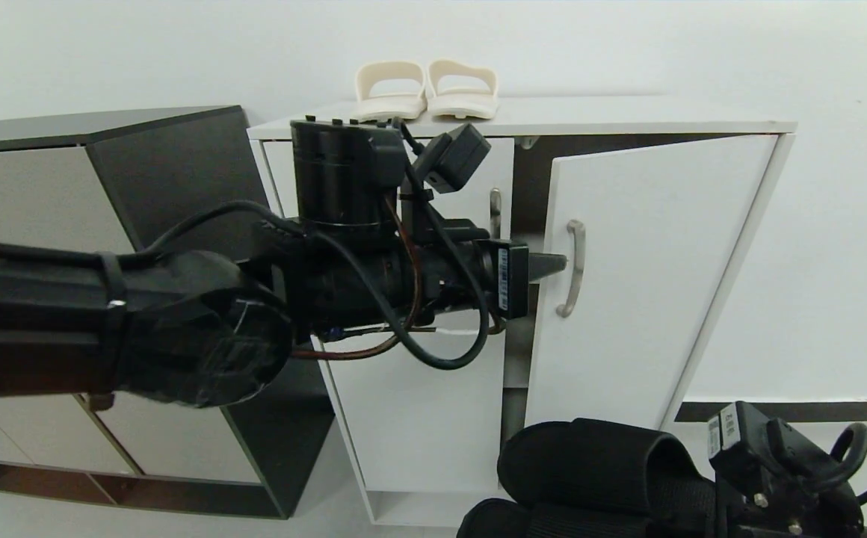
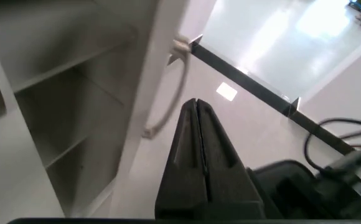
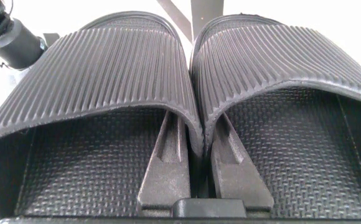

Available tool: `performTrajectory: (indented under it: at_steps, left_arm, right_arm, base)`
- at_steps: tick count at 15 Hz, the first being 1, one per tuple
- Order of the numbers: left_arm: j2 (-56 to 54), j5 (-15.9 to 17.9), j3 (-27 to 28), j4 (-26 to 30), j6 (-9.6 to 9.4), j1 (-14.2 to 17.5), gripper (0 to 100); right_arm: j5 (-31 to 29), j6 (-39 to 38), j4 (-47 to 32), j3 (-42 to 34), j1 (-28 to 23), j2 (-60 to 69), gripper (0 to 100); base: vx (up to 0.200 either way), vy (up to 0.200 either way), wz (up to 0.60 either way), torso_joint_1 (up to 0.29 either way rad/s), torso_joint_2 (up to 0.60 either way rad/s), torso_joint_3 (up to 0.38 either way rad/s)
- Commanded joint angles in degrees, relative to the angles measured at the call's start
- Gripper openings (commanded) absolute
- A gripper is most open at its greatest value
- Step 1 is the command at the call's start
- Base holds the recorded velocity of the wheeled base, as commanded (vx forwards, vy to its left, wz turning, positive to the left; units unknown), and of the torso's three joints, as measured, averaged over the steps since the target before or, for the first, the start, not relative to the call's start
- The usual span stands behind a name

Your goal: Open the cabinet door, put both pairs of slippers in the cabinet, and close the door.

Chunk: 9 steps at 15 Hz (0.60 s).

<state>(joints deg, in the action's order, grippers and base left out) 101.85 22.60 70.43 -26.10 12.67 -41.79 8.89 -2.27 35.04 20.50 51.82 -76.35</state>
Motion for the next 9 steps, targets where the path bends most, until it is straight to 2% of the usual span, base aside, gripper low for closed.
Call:
performTrajectory:
  at_steps: [1, 2, 3, 4, 5, 7, 9]
  left_arm:
    - [-5.70, -0.45, -6.09, -3.78, 0.17, -0.31, 0]
    - [-4.38, -0.19, -6.18, -7.03, 0.78, 2.85, 0]
    - [-2.89, -0.19, -5.56, -8.62, 1.57, 4.44, 0]
    - [-0.69, -0.10, -3.72, -10.55, 3.42, 6.28, 0]
    - [1.77, -0.37, -0.82, -10.99, 4.21, 7.16, 0]
    - [5.90, -0.45, 4.55, -10.02, 4.47, 7.60, 0]
    - [9.07, -0.54, 9.99, -6.51, 4.56, 7.16, 0]
  right_arm:
    - [-0.01, 0.07, 0.03, -0.03, 0.21, 0.15, 0]
    - [-0.01, 0.07, 0.03, -0.03, 0.30, 0.15, 0]
    - [-0.10, 0.07, 0.03, -0.03, 0.38, 0.15, 0]
    - [-0.01, 0.07, 0.03, -0.03, 0.38, 0.15, 0]
    - [-0.01, -0.02, 0.03, -0.03, 0.65, 0.06, 0]
    - [-0.01, -0.02, 0.03, -0.03, 0.82, -0.03, 0]
    - [-0.01, 0.07, 0.03, -0.11, 1.00, -0.20, 0]
  base:
    - [0.000, 0.000, 0.00, 0.000, 0.00, 0.000]
    - [0.000, 0.000, 0.00, 0.000, 0.00, 0.000]
    - [0.000, 0.000, 0.00, 0.000, 0.00, 0.000]
    - [0.000, 0.000, 0.00, 0.000, 0.00, 0.000]
    - [0.000, 0.000, 0.00, 0.000, 0.00, 0.000]
    - [0.000, 0.000, 0.00, 0.000, 0.00, 0.000]
    - [0.000, 0.000, 0.00, 0.000, 0.00, 0.000]
